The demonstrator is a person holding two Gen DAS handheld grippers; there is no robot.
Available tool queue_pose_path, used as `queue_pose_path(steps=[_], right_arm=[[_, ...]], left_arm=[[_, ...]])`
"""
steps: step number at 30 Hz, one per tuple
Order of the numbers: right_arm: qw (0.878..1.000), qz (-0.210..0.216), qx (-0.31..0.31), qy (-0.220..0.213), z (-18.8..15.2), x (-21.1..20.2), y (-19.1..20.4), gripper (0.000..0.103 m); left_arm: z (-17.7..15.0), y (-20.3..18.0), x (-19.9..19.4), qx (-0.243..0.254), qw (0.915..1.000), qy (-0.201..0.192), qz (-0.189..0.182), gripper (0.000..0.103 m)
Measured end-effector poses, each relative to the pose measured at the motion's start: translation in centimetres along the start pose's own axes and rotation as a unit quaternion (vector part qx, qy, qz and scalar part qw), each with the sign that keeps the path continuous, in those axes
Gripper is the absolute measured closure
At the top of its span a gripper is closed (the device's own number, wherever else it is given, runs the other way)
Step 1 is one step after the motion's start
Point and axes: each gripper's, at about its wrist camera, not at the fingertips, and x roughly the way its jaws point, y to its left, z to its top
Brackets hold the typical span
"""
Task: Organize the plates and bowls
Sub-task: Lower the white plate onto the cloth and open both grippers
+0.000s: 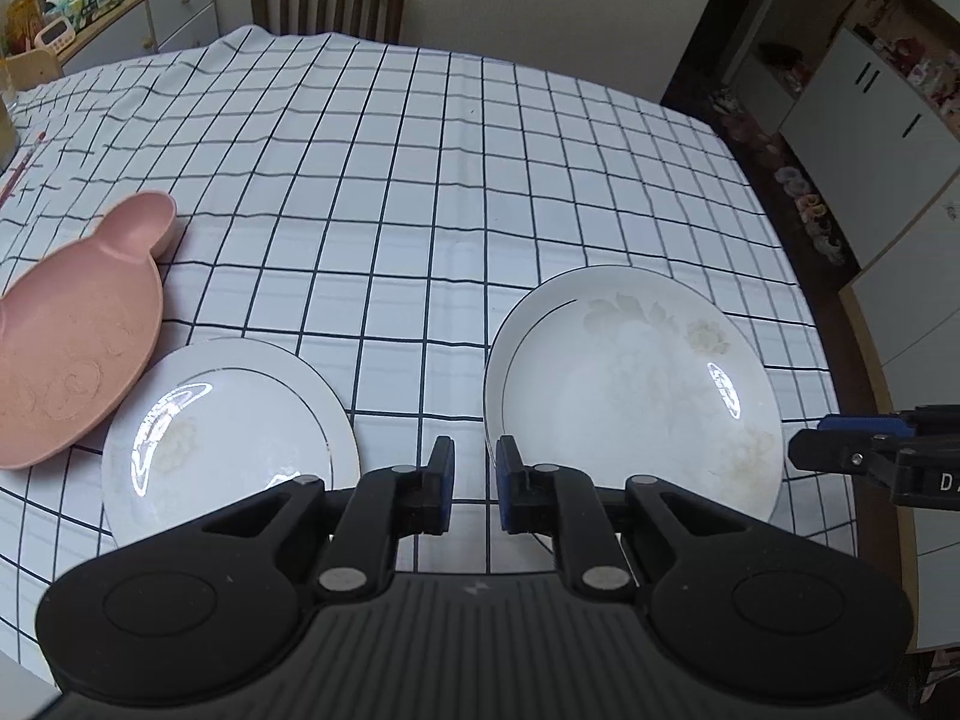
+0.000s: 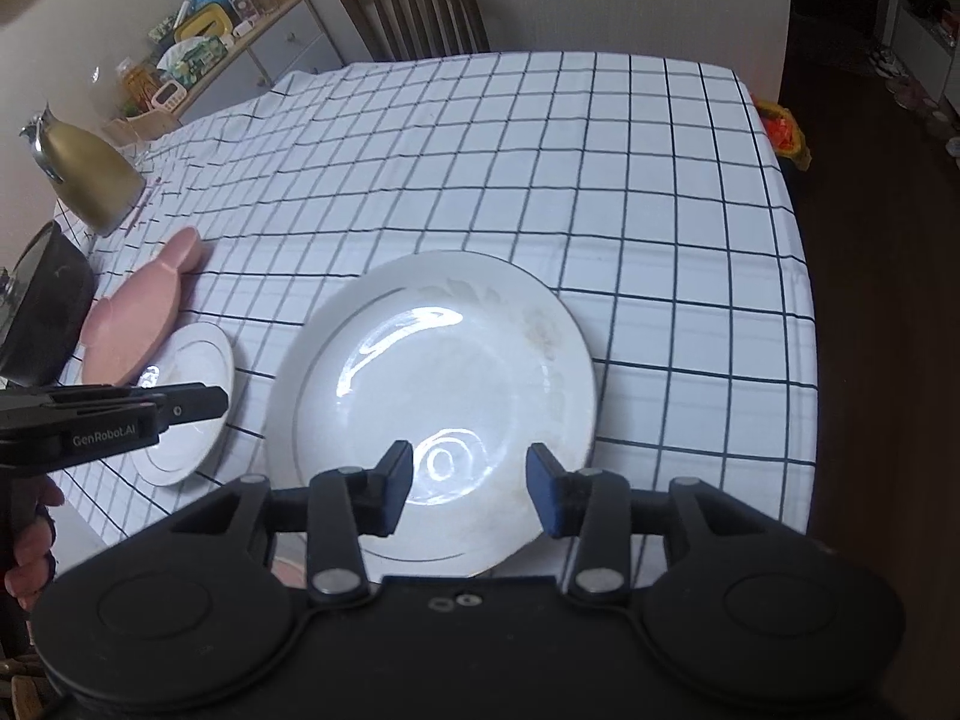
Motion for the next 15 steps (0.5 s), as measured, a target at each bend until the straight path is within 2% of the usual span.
queue_pose_path(steps=[5,7,10,11,12,15], right_arm=[[0.999,0.004,-0.013,-0.029,-0.1,-1.6,3.1,0.050],[0.999,0.005,-0.017,-0.038,-0.1,-2.0,4.4,0.042],[0.998,0.007,-0.023,-0.050,-0.1,-2.4,6.3,0.038],[0.998,0.007,-0.024,-0.050,-0.1,-2.3,6.9,0.037],[0.998,0.008,-0.023,-0.051,0.0,-2.3,7.4,0.034],[0.998,0.008,-0.023,-0.056,0.0,-2.1,9.1,0.023]], left_arm=[[-0.4,0.8,-2.3,0.012,0.9997,-0.017,-0.015,0.086],[-0.6,1.3,-3.1,0.014,0.9995,-0.023,-0.019,0.079],[-0.7,2.4,-4.2,0.011,0.9991,-0.035,-0.022,0.060],[-0.8,2.8,-4.5,0.008,0.9990,-0.040,-0.020,0.049],[-0.9,3.3,-4.9,0.004,0.9988,-0.045,-0.017,0.043],[-1.0,4.8,-5.6,-0.003,0.9983,-0.055,-0.018,0.041]])
